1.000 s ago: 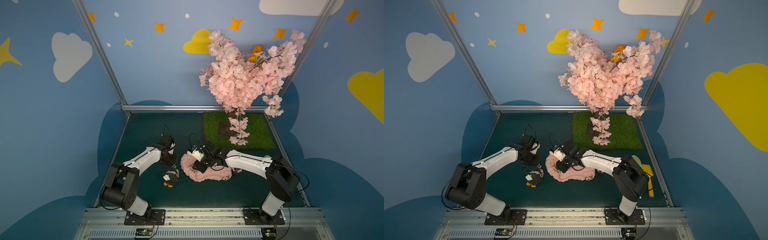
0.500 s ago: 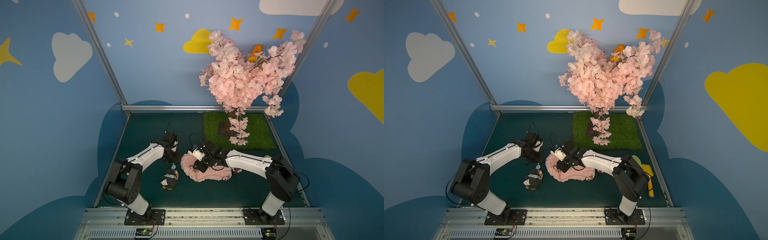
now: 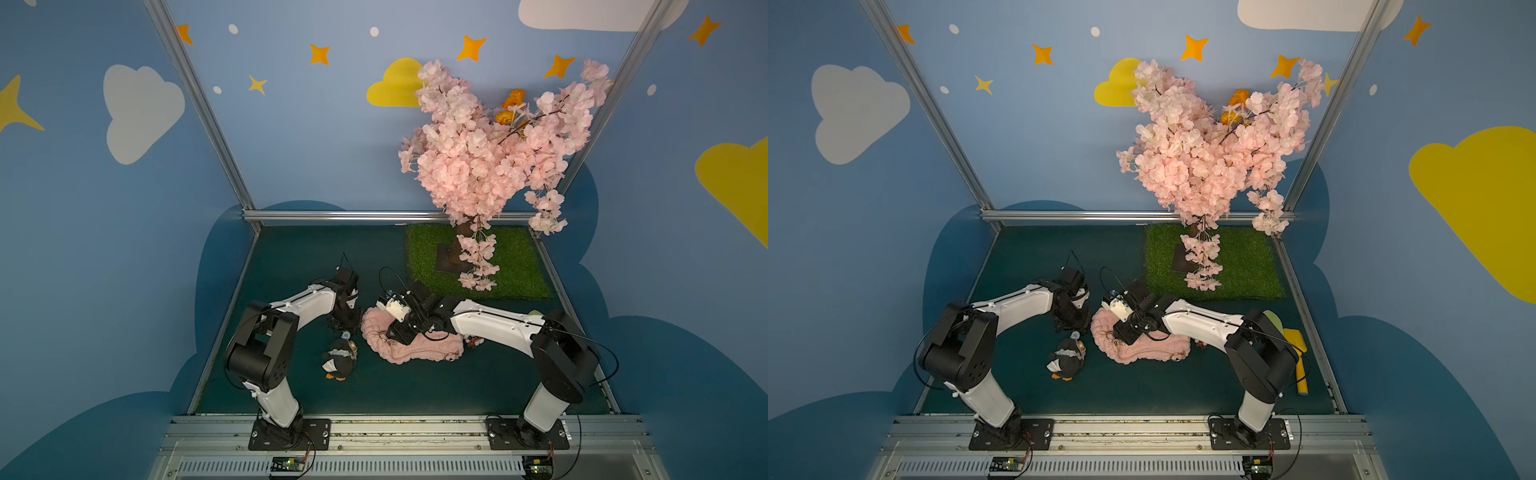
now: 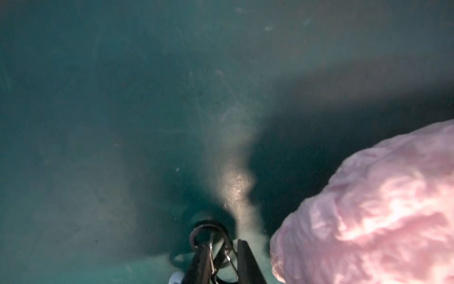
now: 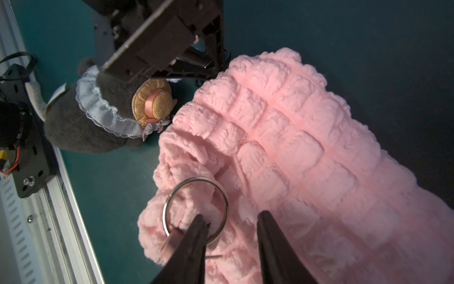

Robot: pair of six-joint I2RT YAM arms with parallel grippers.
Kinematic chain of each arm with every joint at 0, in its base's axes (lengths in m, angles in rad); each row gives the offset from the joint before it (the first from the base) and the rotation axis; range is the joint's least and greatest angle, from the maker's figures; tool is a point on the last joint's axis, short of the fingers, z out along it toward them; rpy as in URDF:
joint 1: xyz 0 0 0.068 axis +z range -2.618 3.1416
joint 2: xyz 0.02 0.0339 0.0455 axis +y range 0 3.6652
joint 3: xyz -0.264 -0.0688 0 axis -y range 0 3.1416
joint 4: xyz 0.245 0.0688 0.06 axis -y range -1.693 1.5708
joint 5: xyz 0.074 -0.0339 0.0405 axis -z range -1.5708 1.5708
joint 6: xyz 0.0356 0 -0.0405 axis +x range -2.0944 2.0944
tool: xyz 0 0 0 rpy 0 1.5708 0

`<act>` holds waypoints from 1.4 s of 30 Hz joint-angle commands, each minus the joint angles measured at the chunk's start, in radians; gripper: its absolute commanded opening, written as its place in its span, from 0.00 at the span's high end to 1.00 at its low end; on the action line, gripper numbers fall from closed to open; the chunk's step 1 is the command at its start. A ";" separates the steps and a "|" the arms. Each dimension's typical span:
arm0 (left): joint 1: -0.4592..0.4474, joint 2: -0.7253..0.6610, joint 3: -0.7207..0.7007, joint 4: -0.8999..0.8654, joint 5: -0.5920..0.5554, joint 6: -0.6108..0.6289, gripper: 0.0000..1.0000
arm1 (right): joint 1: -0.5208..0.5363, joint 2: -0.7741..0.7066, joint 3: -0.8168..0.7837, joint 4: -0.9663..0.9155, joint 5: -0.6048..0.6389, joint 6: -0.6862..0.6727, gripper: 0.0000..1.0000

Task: Remove the decoration from the bag
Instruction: Place the bag at the center of the board.

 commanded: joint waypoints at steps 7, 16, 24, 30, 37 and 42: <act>0.000 -0.034 0.070 -0.099 -0.015 0.028 0.55 | -0.003 -0.062 0.002 -0.044 0.017 -0.005 0.41; -0.003 -0.111 0.076 -0.168 -0.012 0.018 0.29 | -0.008 -0.094 0.016 -0.048 0.017 0.003 0.27; -0.021 -0.060 0.022 -0.112 0.044 -0.014 0.28 | -0.013 -0.098 0.025 -0.056 0.019 -0.001 0.25; -0.026 -0.038 0.031 -0.094 0.037 -0.014 0.25 | -0.013 -0.117 0.023 -0.047 0.035 0.007 0.17; -0.020 -0.037 0.051 -0.116 0.037 -0.007 0.04 | -0.014 -0.122 0.030 -0.049 0.046 0.010 0.05; -0.005 -0.087 0.057 -0.127 0.097 -0.042 0.00 | -0.013 -0.117 0.020 -0.017 0.056 0.028 0.04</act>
